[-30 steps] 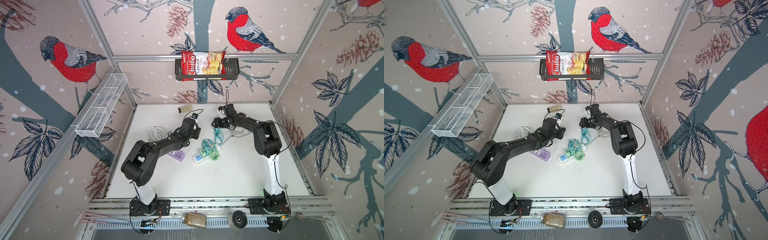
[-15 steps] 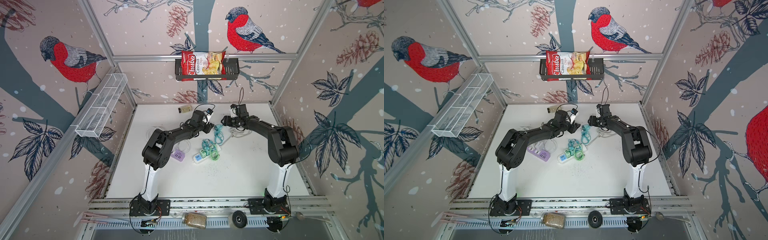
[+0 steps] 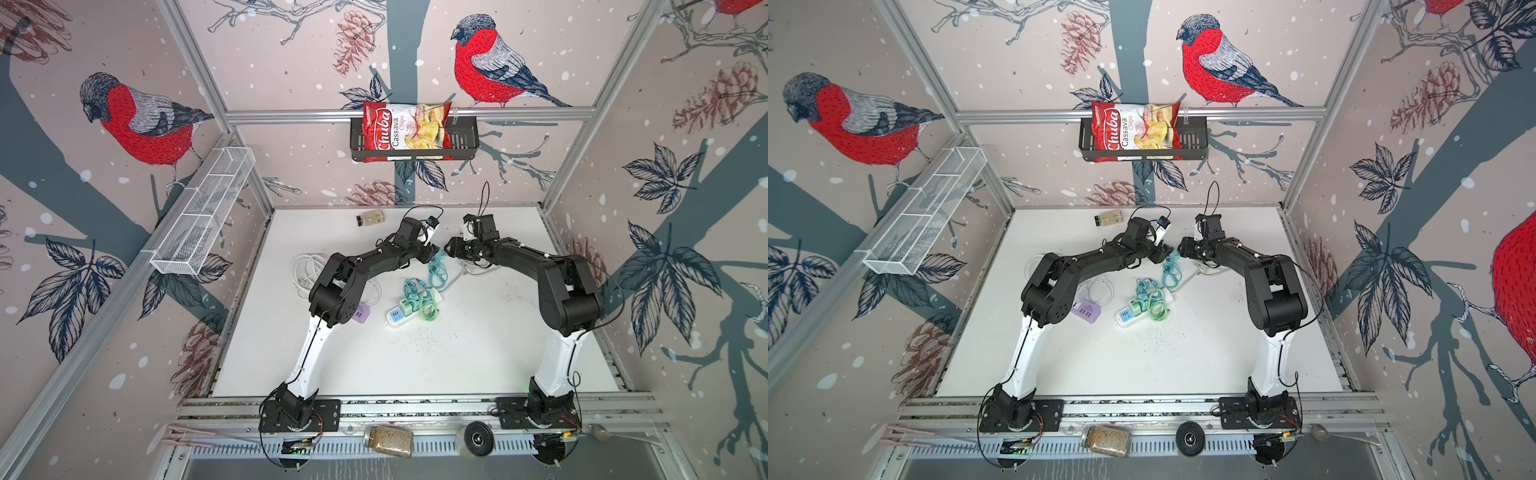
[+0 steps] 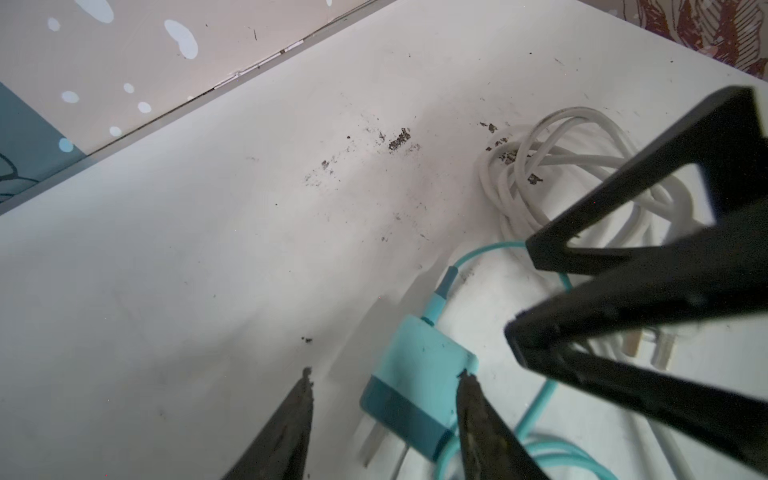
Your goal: Insert the plug
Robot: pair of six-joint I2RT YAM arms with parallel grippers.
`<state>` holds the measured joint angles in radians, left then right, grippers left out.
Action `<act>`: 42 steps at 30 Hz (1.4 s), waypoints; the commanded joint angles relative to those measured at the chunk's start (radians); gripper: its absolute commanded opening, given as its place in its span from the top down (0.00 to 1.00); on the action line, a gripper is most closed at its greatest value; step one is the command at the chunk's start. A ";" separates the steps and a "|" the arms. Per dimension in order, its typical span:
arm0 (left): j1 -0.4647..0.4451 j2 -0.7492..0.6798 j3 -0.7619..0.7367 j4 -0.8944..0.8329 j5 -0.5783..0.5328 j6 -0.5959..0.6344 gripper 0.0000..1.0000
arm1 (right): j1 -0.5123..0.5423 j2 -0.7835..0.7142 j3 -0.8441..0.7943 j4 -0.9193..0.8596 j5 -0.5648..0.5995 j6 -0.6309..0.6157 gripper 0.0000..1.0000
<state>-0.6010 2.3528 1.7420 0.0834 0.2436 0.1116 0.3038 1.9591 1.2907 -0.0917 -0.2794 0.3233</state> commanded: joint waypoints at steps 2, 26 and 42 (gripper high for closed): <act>-0.018 0.047 0.066 -0.075 -0.021 0.011 0.46 | -0.016 -0.021 -0.010 0.020 -0.010 -0.006 0.42; -0.042 0.081 0.106 -0.184 -0.038 0.060 0.46 | -0.074 -0.085 -0.030 0.029 -0.098 -0.012 0.39; -0.048 0.106 0.190 -0.246 -0.070 0.042 0.84 | -0.112 -0.235 -0.118 0.026 -0.080 0.009 0.38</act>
<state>-0.6456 2.4844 1.9419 -0.1429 0.1986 0.1638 0.1982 1.7535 1.1824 -0.0811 -0.3687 0.3202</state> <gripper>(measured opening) 0.435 0.615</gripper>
